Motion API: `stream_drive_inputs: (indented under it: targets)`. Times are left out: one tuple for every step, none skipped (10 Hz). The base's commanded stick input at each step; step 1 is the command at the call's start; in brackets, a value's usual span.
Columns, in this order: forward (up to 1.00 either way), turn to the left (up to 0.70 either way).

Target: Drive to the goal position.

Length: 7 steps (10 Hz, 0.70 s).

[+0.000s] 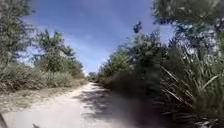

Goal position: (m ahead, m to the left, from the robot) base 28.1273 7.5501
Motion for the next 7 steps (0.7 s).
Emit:
stream_drive_inputs:
  targets:
    - [0.70, 0.00]
    - [0.70, 0.00]
    - [0.70, 0.00]
    - [0.70, 0.00]
    - [0.70, 0.00]
    - [0.70, 0.35]
    - [0.70, 0.00]
